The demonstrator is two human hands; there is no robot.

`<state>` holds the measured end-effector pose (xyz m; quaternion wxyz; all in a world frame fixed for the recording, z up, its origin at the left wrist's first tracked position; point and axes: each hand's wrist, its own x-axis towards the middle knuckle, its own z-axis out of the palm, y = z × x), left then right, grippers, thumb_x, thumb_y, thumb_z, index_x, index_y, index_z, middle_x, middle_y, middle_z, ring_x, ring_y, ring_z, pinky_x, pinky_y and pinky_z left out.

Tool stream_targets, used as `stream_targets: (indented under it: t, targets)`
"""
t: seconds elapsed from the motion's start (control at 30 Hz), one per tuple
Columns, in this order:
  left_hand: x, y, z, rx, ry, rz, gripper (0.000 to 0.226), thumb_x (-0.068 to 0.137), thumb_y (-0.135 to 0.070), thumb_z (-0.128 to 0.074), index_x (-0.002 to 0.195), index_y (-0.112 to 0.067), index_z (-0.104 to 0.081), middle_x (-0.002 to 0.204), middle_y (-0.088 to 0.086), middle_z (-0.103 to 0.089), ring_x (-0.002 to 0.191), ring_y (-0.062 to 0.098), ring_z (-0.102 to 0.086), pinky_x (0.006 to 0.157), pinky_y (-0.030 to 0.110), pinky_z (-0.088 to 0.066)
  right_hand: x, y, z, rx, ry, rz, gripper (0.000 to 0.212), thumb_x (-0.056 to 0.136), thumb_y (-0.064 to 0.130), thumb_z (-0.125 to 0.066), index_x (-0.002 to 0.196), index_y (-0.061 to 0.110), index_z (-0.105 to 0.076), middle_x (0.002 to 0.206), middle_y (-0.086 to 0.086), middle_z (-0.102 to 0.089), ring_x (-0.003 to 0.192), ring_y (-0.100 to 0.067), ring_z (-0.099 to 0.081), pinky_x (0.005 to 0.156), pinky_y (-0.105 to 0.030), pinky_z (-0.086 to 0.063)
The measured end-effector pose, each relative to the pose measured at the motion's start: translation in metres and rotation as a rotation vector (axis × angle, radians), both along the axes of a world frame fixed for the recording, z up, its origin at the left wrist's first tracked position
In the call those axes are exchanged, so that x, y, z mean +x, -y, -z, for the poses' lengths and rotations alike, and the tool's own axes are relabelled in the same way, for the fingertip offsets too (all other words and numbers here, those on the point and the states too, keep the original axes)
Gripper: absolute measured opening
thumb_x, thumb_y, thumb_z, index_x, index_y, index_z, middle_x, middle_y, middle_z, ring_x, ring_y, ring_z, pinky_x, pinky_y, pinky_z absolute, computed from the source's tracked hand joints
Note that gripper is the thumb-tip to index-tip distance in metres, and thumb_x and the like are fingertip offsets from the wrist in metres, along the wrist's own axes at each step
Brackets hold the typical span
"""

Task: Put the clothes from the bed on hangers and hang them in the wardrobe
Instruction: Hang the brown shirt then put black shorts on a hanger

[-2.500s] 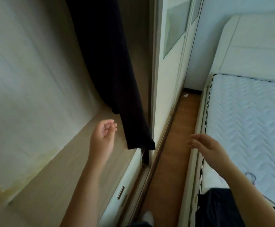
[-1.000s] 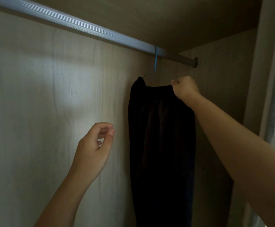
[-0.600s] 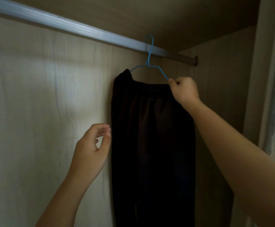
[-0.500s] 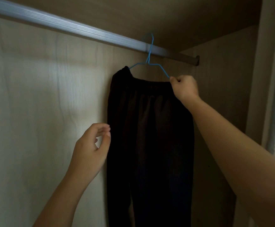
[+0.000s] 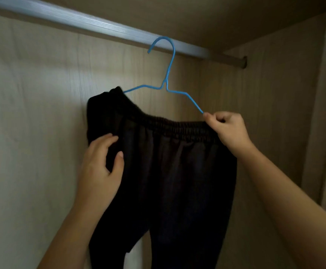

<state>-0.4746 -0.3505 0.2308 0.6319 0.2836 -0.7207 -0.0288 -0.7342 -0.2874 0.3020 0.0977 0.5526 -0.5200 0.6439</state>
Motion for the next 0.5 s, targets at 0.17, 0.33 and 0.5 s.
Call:
stream_targets:
  t: [0.17, 0.33, 0.5]
  targets:
    - [0.028, 0.0, 0.008, -0.002, 0.074, -0.3, 0.059, 0.083, -0.035, -0.04, 0.133, -0.003, -0.039, 0.14, 0.021, -0.041, 0.129, 0.038, -0.037, 0.108, 0.046, -0.026, 0.003, -0.016, 0.053, 0.024, 0.043, -0.173, 0.059, 0.087, 0.008, -0.058, 0.038, 0.023, -0.029, 0.034, 0.01, -0.028, 0.037, -0.001, -0.024, 0.042, -0.013, -0.019]
    - [0.054, -0.011, 0.028, 0.097, 0.204, -0.473, 0.07, 0.083, -0.047, -0.034, 0.137, -0.002, -0.031, 0.138, 0.024, -0.041, 0.126, 0.042, -0.038, 0.105, 0.059, -0.027, -0.001, -0.033, 0.092, 0.096, 0.058, -0.286, 0.053, 0.085, 0.007, -0.059, 0.037, 0.018, -0.038, 0.037, 0.011, -0.031, 0.041, 0.0, -0.027, 0.044, -0.014, -0.022]
    - [0.068, -0.045, 0.051, 0.178, 0.285, -0.505, 0.054, 0.085, -0.051, -0.04, 0.112, -0.006, -0.054, 0.105, 0.018, -0.058, 0.099, 0.035, -0.051, 0.084, 0.048, -0.04, -0.003, -0.052, 0.118, 0.173, 0.053, -0.391, 0.048, 0.083, 0.009, -0.062, 0.041, 0.016, -0.041, 0.039, 0.011, -0.031, 0.041, 0.001, -0.029, 0.043, -0.01, -0.023]
